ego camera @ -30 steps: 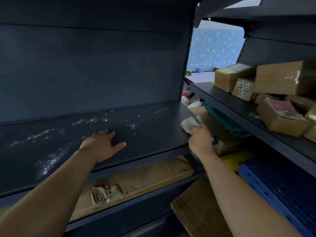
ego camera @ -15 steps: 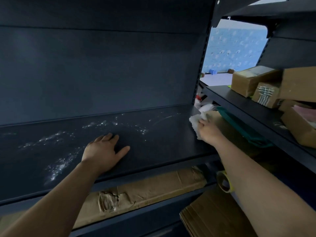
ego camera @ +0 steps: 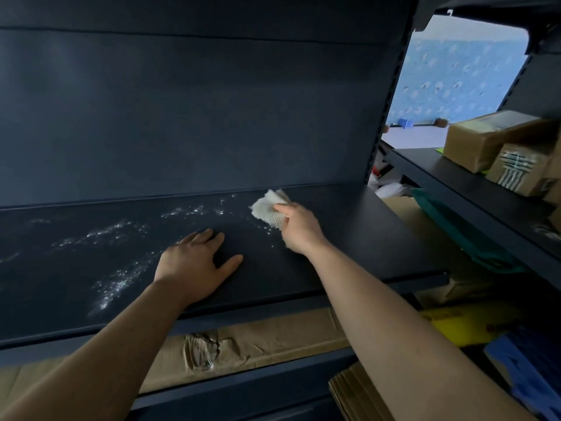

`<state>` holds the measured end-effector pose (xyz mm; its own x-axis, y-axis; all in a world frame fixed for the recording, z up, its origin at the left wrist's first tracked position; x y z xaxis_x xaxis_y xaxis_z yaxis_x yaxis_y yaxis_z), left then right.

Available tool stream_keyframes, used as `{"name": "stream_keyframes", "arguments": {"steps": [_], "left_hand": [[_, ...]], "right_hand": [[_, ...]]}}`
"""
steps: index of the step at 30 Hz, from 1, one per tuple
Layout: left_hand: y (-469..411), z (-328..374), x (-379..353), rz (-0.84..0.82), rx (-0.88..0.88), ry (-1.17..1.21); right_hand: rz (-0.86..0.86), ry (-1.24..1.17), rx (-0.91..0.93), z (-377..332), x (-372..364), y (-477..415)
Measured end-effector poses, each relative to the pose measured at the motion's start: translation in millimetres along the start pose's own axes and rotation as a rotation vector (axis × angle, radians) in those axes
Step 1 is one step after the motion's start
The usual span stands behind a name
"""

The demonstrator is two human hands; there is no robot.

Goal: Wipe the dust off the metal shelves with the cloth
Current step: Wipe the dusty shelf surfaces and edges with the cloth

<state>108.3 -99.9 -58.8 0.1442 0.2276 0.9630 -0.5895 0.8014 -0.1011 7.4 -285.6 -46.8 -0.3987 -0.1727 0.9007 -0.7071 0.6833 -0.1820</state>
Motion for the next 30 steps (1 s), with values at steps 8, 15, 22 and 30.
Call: {"name": "stream_keyframes", "arguments": {"steps": [8,15,22,30], "left_hand": [[0.0,2.7,-1.8,0.008,-0.004,-0.029],[-0.2,2.7,-2.6,-0.021,0.011,-0.021],[0.9,2.9,-2.0,-0.035,0.017,-0.017],[13.1,0.1,15.5,0.001,-0.035,0.037]], "right_hand": [[0.173,0.011,-0.457,145.5,70.5,-14.4],[-0.154,0.265,-0.432,100.2,23.8,-65.8],[-0.132,0.2,-0.04,-22.7,-28.4,-56.6],[0.158,-0.367,-0.161,11.9,24.3,-16.2]]}}
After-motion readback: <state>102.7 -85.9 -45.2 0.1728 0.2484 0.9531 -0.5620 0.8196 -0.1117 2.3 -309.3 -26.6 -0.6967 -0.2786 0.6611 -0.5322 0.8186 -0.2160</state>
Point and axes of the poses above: each hand's wrist, its own y-axis away from the middle knuckle, its own x-axis out of the back of the hand, z = x × y, the point moved 7 cm from there along -y, towards the middle knuckle, and after that the axes turned 12 degrees about y, right-handed, at the moved point
